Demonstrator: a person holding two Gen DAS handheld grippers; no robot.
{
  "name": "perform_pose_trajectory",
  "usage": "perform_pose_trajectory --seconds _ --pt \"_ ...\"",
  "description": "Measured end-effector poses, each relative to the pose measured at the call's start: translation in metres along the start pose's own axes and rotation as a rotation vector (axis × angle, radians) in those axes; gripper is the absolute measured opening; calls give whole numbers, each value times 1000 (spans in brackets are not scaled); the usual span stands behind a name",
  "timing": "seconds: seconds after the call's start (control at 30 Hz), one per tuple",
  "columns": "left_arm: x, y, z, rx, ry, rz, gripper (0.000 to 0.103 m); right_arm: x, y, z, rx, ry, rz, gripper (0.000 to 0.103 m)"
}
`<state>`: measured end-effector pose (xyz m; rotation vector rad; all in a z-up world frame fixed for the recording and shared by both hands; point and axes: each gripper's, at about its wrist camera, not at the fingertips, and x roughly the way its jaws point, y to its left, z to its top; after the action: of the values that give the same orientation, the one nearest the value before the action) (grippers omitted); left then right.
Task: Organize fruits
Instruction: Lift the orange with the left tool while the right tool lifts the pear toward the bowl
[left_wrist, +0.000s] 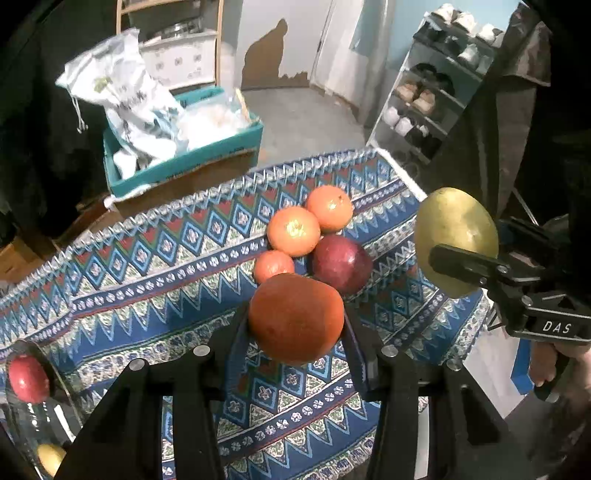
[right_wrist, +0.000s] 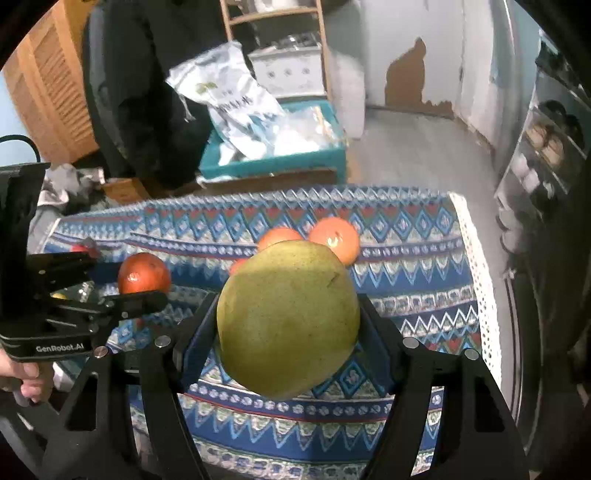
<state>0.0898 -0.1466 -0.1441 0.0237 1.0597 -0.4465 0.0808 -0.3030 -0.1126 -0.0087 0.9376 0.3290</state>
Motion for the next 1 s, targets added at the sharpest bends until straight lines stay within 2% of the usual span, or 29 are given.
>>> perform_pose_trajectory --seconds 0.4,0.7,1.0 --pt "-59 -2 -3 14 -93 -12 48 -37 41 21 -54 -94 70 72" --pt "-98 9 -6 23 -168 16 48 -49 69 32 -99 -124 103 72" --pt "-122 30 -17 -3 -202 13 48 -50 101 44 -144 -131 132 72"
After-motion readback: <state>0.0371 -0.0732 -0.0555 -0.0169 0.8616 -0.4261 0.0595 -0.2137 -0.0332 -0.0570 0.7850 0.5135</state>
